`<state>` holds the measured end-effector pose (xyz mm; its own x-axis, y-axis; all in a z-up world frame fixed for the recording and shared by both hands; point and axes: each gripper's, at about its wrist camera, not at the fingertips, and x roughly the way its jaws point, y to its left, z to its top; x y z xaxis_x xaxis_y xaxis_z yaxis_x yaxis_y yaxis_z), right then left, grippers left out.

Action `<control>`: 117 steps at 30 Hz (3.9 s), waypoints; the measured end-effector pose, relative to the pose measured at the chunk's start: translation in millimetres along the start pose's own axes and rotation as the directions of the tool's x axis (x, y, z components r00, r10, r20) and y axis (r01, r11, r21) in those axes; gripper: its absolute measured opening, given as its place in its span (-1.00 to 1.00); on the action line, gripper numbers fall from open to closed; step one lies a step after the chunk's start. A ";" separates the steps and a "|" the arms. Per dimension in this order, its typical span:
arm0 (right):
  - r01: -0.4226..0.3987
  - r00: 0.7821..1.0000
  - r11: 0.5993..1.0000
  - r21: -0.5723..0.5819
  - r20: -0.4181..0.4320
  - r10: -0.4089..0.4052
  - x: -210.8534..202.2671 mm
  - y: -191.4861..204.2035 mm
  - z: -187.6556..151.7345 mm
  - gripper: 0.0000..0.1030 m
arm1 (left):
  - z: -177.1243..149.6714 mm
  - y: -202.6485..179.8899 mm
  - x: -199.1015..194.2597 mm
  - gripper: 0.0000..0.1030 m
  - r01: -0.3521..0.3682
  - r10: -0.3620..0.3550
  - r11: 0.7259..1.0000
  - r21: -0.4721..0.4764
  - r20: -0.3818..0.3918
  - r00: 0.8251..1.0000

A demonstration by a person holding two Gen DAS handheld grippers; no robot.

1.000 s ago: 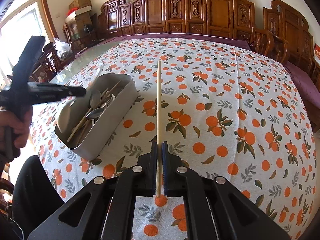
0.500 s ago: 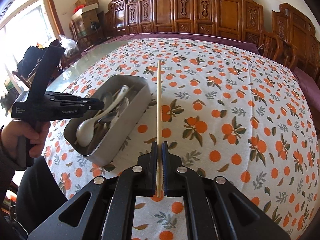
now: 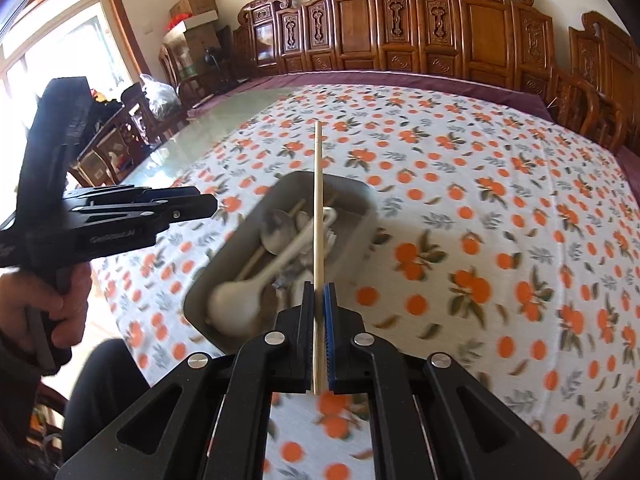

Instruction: Organize utensils

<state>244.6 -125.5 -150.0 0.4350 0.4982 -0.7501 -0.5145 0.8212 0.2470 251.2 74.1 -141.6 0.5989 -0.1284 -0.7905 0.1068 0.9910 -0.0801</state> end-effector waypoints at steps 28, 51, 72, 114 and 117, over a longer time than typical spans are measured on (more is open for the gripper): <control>0.051 0.999 0.995 0.080 0.004 -0.051 33.3 29.8 -0.1 -0.75 | -9.7 14.8 -42.2 -0.13 -0.026 0.028 0.999 -0.026 0.070 0.997; 0.307 0.868 0.942 0.138 0.366 -0.336 -184.5 2.1 -20.5 0.70 | -9.4 -81.1 -157.3 0.85 -0.008 -0.009 0.999 0.048 0.339 0.941; 0.370 0.767 0.913 0.170 0.499 -0.404 -268.0 21.7 -39.8 0.95 | -28.8 -106.4 -197.5 0.85 -0.090 0.071 0.996 0.028 0.397 0.915; 0.369 0.761 0.912 0.178 0.505 -0.407 -268.1 24.1 -38.4 0.95 | -29.3 -113.1 -210.8 0.85 -0.090 0.075 0.996 0.017 0.424 0.903; 0.370 0.760 0.912 0.177 0.506 -0.407 -268.1 24.5 -38.3 0.95 | -31.7 -112.8 -213.7 0.85 -0.088 0.074 0.996 0.014 0.428 0.901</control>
<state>87.1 -249.6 33.6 0.9143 0.1857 -0.3600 -0.1776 0.9825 0.0559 86.1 -9.1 17.1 0.8868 -0.0581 -0.4585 0.0649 0.9979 -0.0011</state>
